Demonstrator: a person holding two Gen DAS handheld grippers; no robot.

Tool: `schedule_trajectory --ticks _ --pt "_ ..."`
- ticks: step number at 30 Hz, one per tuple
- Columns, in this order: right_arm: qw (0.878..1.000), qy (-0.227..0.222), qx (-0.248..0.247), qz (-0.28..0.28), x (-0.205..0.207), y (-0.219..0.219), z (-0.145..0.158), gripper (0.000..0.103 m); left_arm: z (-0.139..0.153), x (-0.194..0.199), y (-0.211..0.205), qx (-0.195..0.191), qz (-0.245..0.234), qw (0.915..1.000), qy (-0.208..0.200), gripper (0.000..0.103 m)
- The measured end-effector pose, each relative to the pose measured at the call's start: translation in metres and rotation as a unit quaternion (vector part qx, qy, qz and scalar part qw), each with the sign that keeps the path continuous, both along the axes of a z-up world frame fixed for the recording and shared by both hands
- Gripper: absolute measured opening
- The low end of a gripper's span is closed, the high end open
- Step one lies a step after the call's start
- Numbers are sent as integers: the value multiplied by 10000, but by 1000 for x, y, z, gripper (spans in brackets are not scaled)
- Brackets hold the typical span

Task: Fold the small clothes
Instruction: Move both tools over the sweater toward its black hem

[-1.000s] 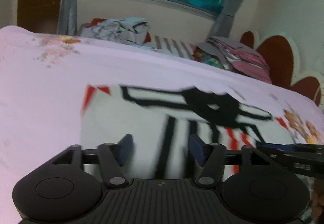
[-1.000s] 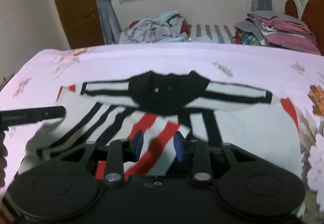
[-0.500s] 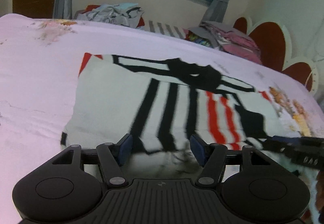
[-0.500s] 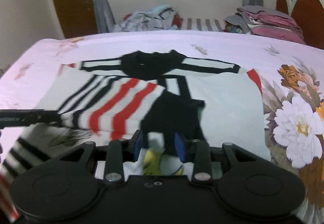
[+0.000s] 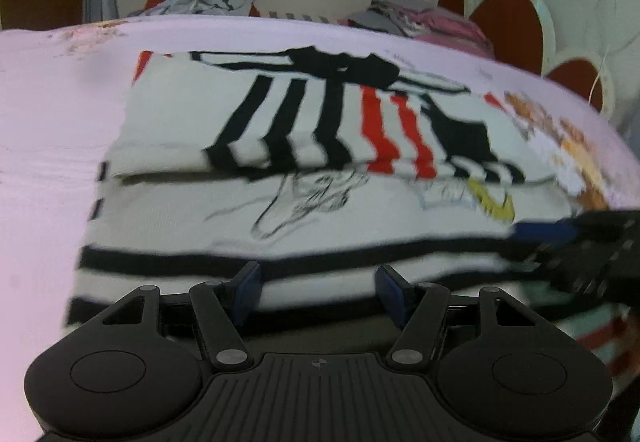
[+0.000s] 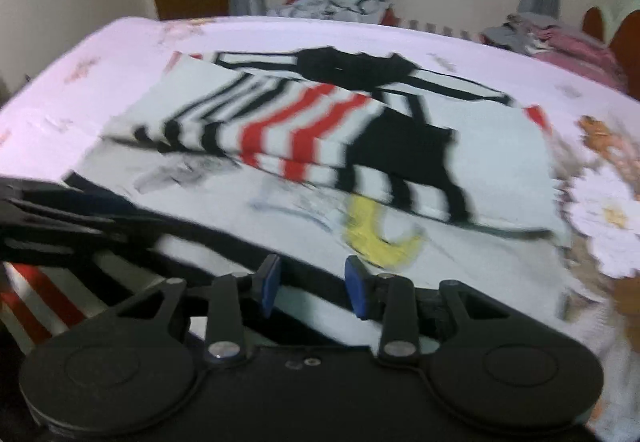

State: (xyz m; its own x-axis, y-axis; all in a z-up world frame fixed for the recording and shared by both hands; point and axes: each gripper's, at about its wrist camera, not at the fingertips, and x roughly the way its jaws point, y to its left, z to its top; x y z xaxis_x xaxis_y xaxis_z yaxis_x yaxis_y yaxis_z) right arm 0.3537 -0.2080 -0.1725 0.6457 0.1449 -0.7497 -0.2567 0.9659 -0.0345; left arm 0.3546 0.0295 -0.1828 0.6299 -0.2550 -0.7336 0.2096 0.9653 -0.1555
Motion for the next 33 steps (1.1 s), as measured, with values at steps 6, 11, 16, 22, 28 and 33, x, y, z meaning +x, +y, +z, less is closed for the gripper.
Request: schedule_trajectory --ticks 6,11,16,22,28,33 --pt "9968 56 31 -799 -36 -41 4 37 3 -20 24 94 111 9998 97 63" --pt "9953 -60 484 -836 -63 -18 12 41 7 -28 17 33 163 9998 76 75" --pt "9962 -85 638 -579 -79 19 22 41 15 -44 10 65 85 9999 -55 76" --pt "9948 -178 786 -616 -90 34 32 42 26 -54 3 45 -14 9998 -187 77" --pt "9931 -221 879 -744 -95 35 36 42 32 -64 -4 91 -146 9993 -318 78" --pt "9928 -277 902 -735 -96 41 37 37 32 -66 -6 118 -158 9993 -313 79"
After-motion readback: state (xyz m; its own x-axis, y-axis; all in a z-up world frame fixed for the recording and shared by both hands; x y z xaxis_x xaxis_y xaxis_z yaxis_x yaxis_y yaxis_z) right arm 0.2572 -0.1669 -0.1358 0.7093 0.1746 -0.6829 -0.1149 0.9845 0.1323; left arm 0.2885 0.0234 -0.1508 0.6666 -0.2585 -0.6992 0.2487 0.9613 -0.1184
